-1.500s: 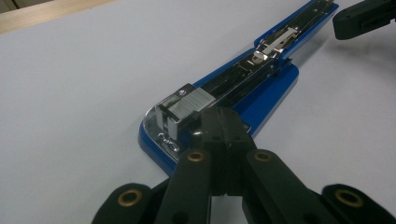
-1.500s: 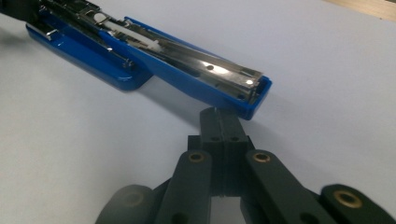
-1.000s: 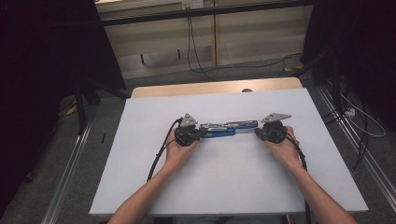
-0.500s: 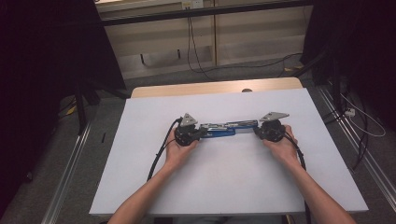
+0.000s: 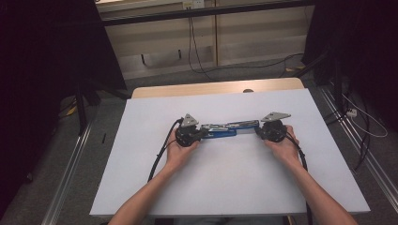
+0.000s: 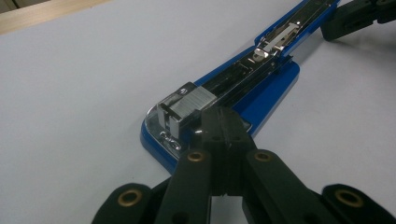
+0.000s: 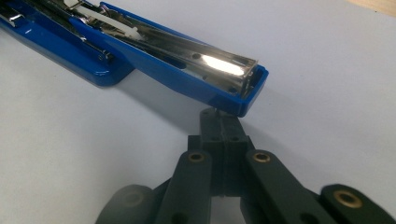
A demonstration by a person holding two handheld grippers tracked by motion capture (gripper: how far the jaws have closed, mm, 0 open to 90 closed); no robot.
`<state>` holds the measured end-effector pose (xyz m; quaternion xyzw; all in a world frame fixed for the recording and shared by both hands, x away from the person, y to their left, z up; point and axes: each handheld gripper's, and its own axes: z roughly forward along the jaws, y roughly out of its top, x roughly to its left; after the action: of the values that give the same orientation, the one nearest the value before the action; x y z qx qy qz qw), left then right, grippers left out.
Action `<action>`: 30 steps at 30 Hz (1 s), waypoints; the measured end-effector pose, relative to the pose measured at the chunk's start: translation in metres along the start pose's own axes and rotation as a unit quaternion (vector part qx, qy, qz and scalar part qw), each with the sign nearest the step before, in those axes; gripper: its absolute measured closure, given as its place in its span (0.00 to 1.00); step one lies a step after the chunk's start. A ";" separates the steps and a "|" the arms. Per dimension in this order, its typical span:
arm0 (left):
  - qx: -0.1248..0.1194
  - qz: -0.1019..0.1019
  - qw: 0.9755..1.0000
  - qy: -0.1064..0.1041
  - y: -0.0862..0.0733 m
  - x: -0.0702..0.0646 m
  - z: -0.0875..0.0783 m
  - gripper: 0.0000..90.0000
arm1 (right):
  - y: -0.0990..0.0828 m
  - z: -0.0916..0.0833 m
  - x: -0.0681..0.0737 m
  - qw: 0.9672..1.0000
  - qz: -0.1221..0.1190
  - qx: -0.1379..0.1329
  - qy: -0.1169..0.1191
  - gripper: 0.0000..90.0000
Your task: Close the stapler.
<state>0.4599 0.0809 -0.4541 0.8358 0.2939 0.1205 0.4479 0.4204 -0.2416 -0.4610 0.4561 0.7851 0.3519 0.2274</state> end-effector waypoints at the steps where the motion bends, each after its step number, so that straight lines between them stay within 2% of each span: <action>1: 0.000 0.001 1.000 0.000 0.000 0.000 0.000 1.00 | 0.000 0.000 0.000 1.000 0.000 -0.001 0.000 1.00; 22: 0.001 0.002 1.000 0.000 0.000 0.000 0.000 1.00 | 0.001 -0.002 -0.001 1.000 0.010 -0.023 0.005 1.00; 30: 0.000 0.001 1.000 0.000 0.000 0.000 0.000 1.00 | 0.001 -0.002 -0.001 0.999 0.022 -0.034 0.007 1.00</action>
<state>0.4599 0.0812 -0.4540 0.8363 0.2930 0.1210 0.4473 0.4202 -0.2426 -0.4589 0.4629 0.7638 0.3870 0.2295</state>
